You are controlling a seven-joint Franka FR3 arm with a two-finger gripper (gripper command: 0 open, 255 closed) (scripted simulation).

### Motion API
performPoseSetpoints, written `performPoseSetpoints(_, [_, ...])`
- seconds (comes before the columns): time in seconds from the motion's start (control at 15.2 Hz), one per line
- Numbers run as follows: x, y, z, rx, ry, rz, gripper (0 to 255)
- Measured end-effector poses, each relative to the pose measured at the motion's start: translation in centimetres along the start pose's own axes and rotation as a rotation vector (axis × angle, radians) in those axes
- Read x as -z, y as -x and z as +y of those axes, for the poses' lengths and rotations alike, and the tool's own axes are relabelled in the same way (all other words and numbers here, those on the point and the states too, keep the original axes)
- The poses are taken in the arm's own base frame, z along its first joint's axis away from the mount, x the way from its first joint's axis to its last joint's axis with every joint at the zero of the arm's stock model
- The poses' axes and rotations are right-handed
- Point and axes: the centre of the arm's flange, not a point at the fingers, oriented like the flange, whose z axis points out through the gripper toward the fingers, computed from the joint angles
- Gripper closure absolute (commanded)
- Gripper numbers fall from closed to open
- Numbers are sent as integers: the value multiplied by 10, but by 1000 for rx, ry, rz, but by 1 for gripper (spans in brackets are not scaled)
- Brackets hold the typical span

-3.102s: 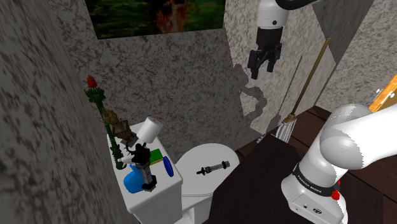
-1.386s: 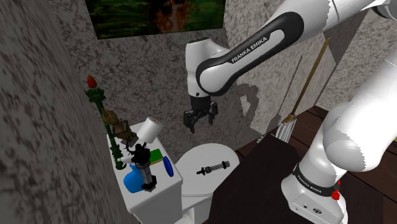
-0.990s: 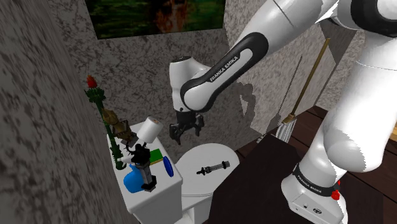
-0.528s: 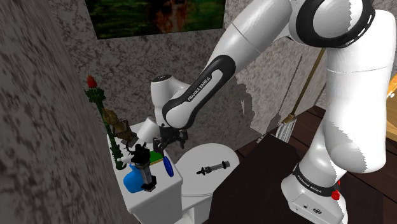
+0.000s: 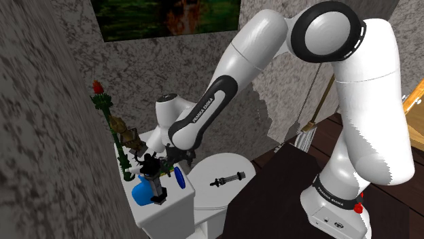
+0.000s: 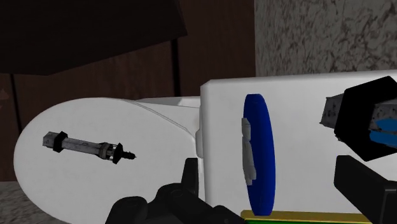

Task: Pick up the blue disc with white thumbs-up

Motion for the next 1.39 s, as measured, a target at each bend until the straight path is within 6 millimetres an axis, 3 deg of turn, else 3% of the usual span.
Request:
performPoseSetpoints(0.13, [-9, -1, 0, 0, 0, 0, 0])
performPoseSetpoints(0.2, [-12, -2, 0, 0, 0, 0, 255])
performPoseSetpoints(0.86, [-13, -2, -1, 1, -2, 2, 255])
performPoseSetpoints(1.39, [23, 2, 0, 0, -1, 1, 255])
